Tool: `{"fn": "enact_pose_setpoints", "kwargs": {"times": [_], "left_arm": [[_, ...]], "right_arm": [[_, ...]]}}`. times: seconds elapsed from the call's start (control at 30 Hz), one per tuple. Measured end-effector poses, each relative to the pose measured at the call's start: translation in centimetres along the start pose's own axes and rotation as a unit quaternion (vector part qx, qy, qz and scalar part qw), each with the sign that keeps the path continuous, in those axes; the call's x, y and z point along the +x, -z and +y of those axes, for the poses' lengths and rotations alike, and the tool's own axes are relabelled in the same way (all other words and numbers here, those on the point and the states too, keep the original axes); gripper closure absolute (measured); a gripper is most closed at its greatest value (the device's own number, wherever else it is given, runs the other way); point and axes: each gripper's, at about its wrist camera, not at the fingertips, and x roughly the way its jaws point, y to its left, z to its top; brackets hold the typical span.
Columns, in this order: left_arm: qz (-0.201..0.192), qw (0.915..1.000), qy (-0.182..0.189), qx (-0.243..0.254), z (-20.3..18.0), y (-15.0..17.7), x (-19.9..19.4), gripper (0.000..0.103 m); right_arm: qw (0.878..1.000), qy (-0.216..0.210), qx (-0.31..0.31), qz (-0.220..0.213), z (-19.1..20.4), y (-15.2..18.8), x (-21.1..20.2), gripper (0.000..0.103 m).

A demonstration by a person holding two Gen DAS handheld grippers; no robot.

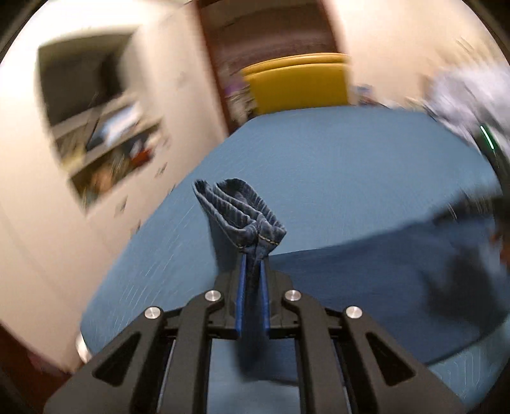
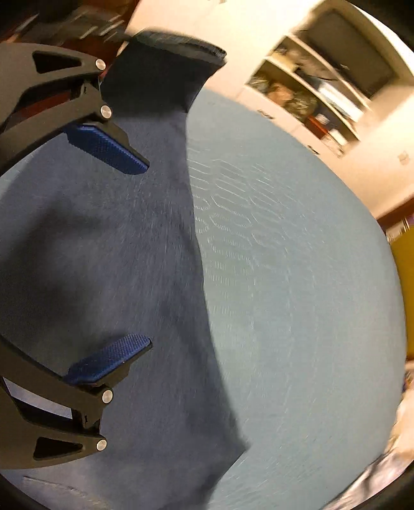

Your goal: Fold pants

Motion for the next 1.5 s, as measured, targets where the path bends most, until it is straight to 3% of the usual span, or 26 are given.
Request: {"fn": "enact_pose_setpoints", "kwargs": {"times": [0.1,0.17,0.2,0.27,0.33,0.4,0.57,0.63,0.73,0.77,0.8,0.9,1.0,1.07,1.23,1.5], "left_arm": [[-0.029,0.9948,0.018,0.096,-10.5,1.6,-1.7,0.095],[-0.030,0.9831,0.038,0.176,-17.6,4.5,-2.1,0.095],[-0.027,0.9792,0.046,0.196,-19.4,5.5,-2.0,0.095],[-0.033,0.9671,0.020,0.252,-22.7,8.3,-1.7,0.092],[-0.050,0.9613,-0.010,0.271,-23.5,9.5,-1.5,0.083],[-0.057,0.9617,-0.019,0.268,-22.7,9.7,-1.6,0.043],[-0.078,0.9398,-0.056,0.328,-23.0,10.2,-1.5,0.043],[-0.056,0.9344,-0.042,0.349,-23.1,9.8,-0.5,0.044],[-0.061,0.9241,-0.036,0.376,-24.1,9.5,-0.1,0.048],[-0.052,0.9238,-0.030,0.378,-24.2,9.3,0.2,0.056],[-0.038,0.9256,-0.008,0.376,-24.3,8.9,0.7,0.071],[-0.025,0.9408,0.029,0.337,-23.1,8.1,1.0,0.086],[-0.045,0.9648,0.046,0.255,-20.0,6.2,-0.3,0.088],[-0.054,0.9724,0.049,0.221,-18.5,5.3,-0.8,0.088],[-0.062,0.9769,0.060,0.195,-17.0,4.4,-1.9,0.089],[-0.057,0.9818,0.067,0.168,-15.8,3.5,-2.3,0.089]], "right_arm": [[0.999,-0.024,0.040,0.014,-2.9,0.7,-1.8,0.016],[0.997,-0.039,0.060,0.019,-4.7,1.6,-2.4,0.016],[0.997,-0.043,0.066,0.021,-5.2,2.1,-2.5,0.017],[0.995,-0.051,0.077,0.026,-6.3,2.7,-2.6,0.019],[0.994,-0.061,0.083,0.027,-6.9,3.0,-2.7,0.019],[0.994,-0.068,0.081,0.031,-6.9,3.4,-2.4,0.019],[0.992,-0.087,0.081,0.045,-6.2,3.9,-1.4,0.019],[0.991,-0.096,0.080,0.052,-5.8,3.9,-1.2,0.019],[0.990,-0.102,0.079,0.059,-5.2,3.7,-0.8,0.019],[0.989,-0.105,0.083,0.063,-5.0,3.6,-0.8,0.019],[0.988,-0.109,0.087,0.066,-5.2,3.5,-0.8,0.019],[0.984,-0.125,0.097,0.079,-4.4,3.1,-0.6,0.019],[0.973,-0.162,0.123,0.108,-3.9,3.0,0.0,0.018],[0.957,-0.196,0.153,0.146,-3.4,3.3,1.3,0.018],[0.917,-0.287,0.204,0.188,-1.0,4.0,3.4,0.018],[0.888,-0.329,0.245,0.205,0.7,4.8,4.7,0.018]]}}
